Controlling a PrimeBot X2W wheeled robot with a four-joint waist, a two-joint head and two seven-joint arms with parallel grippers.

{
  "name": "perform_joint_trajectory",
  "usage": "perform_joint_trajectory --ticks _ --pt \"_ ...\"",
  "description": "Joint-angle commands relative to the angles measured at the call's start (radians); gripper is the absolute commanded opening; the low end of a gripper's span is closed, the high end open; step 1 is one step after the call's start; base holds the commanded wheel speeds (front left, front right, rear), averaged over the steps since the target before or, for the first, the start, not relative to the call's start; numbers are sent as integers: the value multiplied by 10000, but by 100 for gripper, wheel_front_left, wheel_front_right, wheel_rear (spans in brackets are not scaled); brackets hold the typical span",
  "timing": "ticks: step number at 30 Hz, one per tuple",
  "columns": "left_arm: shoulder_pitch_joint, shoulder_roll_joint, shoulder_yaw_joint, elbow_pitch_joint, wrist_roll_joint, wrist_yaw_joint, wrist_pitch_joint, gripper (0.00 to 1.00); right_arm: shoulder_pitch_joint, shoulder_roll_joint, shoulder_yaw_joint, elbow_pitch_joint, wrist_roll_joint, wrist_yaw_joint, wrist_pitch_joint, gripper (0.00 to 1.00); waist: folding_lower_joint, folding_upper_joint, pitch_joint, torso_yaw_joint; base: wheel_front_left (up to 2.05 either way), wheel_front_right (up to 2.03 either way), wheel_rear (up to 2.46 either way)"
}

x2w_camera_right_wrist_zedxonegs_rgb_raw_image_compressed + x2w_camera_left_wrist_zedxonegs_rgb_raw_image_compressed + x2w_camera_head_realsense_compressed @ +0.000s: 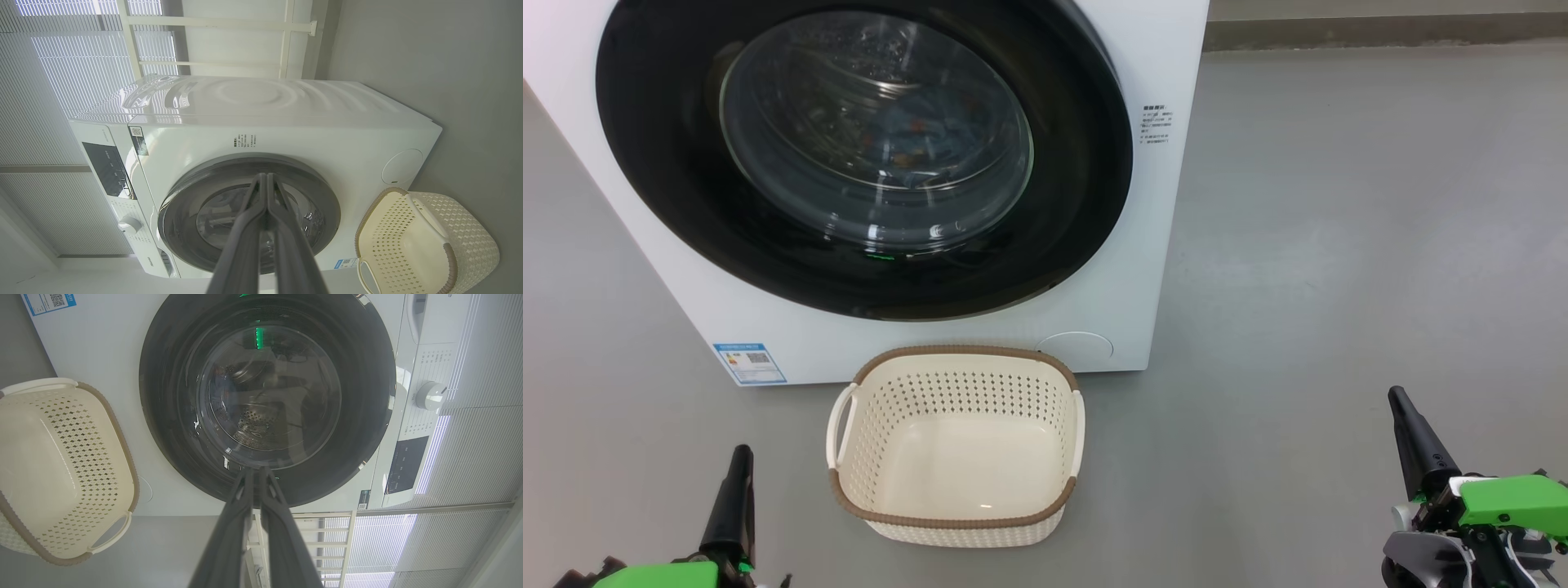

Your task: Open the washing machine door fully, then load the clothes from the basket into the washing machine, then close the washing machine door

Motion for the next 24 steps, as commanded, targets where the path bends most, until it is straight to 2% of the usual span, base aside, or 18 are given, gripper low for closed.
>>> perform_joint_trajectory --ticks 1,24 --pt "-364 88 328 -166 -77 5 72 0 -391 -56 135 -239 28 19 72 0 0 0 0 0 0 0 0" --pt "-365 88 329 -165 -76 4 73 0 -394 -35 106 -237 3 19 95 0 0 0 0 0 0 0 0"
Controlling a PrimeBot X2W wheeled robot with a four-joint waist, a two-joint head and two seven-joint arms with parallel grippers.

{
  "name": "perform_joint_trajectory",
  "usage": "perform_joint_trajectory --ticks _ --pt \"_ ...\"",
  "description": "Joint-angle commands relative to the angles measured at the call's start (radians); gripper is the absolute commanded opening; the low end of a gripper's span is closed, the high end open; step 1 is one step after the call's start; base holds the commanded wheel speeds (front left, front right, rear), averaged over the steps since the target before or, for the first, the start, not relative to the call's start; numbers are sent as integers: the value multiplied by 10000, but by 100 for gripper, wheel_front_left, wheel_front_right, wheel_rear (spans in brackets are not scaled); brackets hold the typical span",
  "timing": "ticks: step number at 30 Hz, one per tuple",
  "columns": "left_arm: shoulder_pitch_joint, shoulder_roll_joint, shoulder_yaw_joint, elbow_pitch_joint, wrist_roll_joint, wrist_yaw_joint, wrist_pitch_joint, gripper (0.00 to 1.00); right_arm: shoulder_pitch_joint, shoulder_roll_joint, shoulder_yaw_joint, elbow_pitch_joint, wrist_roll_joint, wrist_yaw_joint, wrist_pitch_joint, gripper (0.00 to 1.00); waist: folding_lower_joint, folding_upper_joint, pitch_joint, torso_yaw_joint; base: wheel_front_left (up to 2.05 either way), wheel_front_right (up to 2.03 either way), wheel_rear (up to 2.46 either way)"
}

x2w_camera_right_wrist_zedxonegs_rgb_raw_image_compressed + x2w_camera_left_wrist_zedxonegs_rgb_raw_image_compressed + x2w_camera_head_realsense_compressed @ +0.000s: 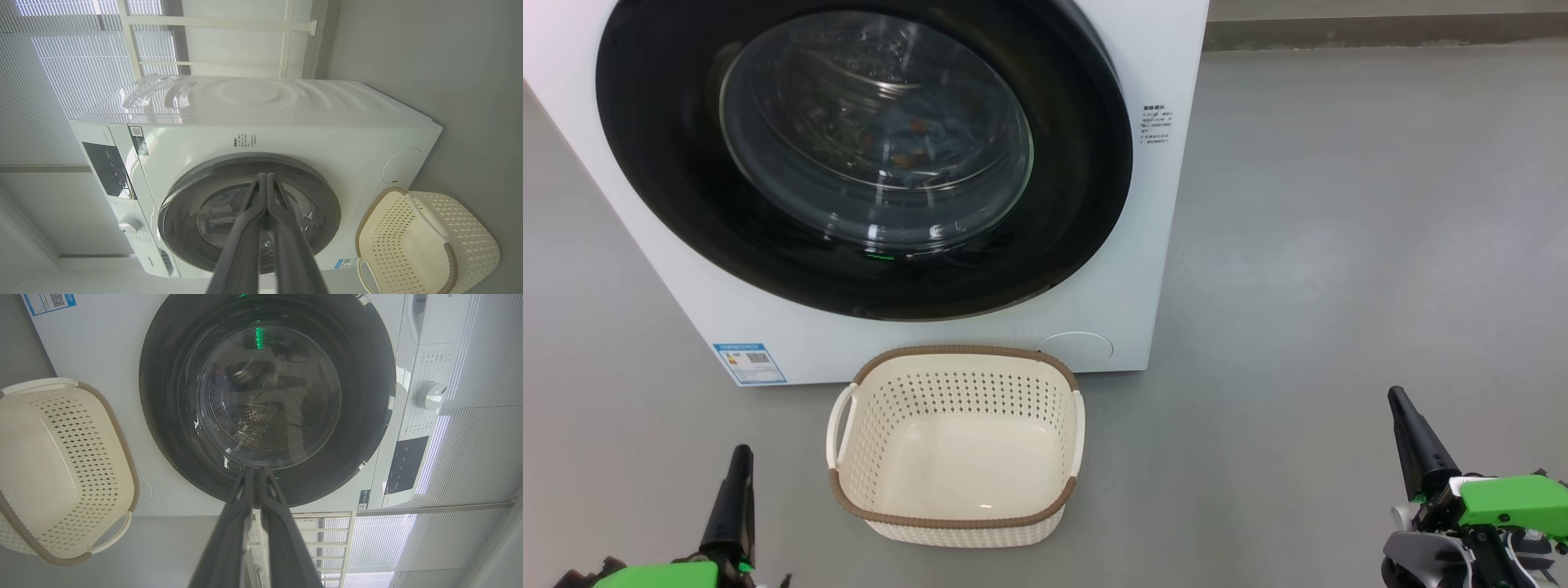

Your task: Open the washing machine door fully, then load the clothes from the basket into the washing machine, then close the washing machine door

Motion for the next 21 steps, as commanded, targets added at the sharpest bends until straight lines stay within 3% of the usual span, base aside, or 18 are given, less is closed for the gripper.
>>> perform_joint_trajectory --ticks 1,21 --pt "-365 88 329 -165 -78 4 73 0 -394 -48 124 -237 2 19 65 0 0 0 0 0 0 0 0" --pt "-364 88 329 -169 -78 4 73 0 -396 -32 102 -236 -17 19 83 0 0 0 0 0 0 0 0"
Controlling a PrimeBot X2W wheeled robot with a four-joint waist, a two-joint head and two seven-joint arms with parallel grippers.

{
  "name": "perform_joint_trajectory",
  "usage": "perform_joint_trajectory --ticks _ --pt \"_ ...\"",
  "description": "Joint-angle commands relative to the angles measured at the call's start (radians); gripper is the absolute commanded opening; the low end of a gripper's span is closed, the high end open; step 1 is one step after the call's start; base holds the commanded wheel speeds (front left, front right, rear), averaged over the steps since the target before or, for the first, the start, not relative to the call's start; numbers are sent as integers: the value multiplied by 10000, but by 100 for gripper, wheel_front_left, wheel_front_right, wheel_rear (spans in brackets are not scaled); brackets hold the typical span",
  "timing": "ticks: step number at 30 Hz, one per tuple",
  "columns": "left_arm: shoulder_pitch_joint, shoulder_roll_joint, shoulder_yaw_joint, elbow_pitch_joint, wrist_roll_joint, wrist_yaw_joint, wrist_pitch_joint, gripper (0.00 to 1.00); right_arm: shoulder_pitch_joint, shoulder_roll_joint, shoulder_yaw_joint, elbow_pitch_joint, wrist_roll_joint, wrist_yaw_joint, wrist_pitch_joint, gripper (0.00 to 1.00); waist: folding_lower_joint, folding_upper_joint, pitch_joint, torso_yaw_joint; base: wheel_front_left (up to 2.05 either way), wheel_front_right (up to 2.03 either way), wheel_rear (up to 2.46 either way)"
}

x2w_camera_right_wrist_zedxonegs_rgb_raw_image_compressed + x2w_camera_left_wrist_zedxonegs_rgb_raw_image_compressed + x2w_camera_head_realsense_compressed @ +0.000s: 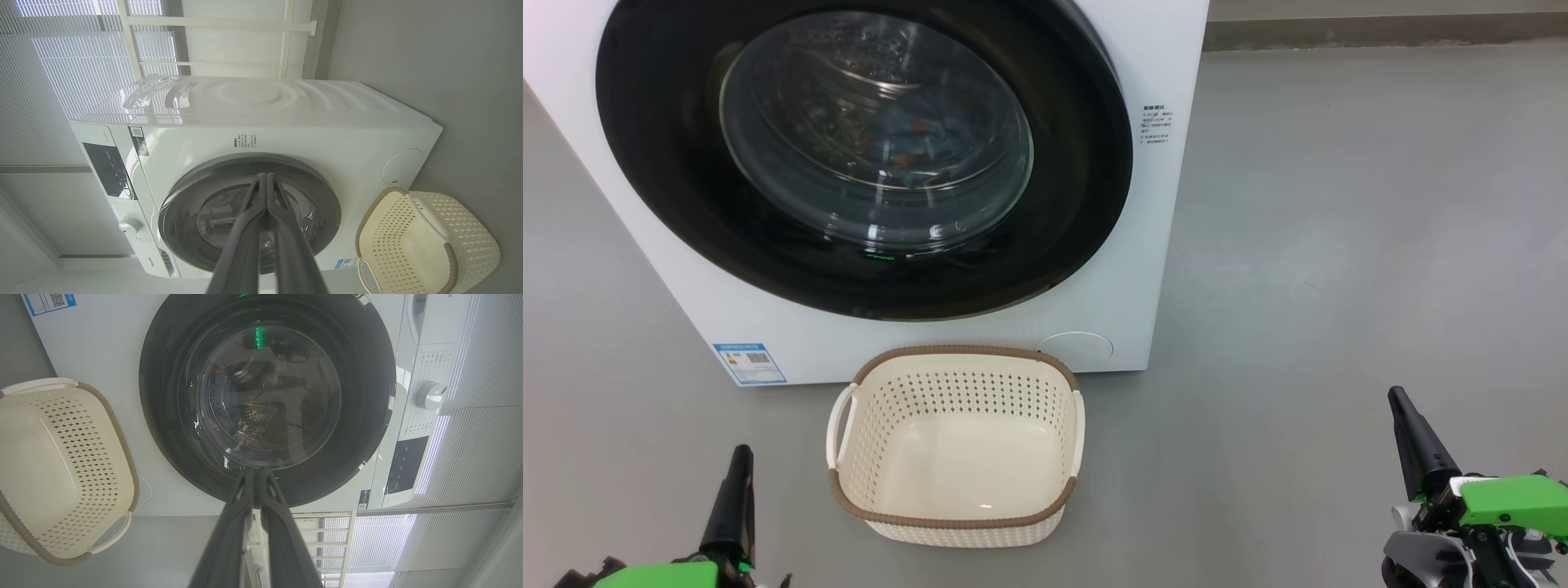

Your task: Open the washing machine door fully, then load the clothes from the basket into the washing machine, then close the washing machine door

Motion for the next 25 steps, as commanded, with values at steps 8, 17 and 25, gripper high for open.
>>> perform_joint_trajectory --ticks 8,17,25 --pt "-363 88 329 -171 -78 4 73 0 -397 -37 120 -237 -24 19 72 0 0 0 0 0 0 0 0" --pt "-363 88 329 -173 -78 4 73 0 -397 -31 110 -237 -32 19 80 0 0 0 0 0 0 0 0" --pt "-362 88 329 -175 -78 4 73 0 -398 -24 101 -237 -40 19 87 0 0 0 0 0 0 0 0"
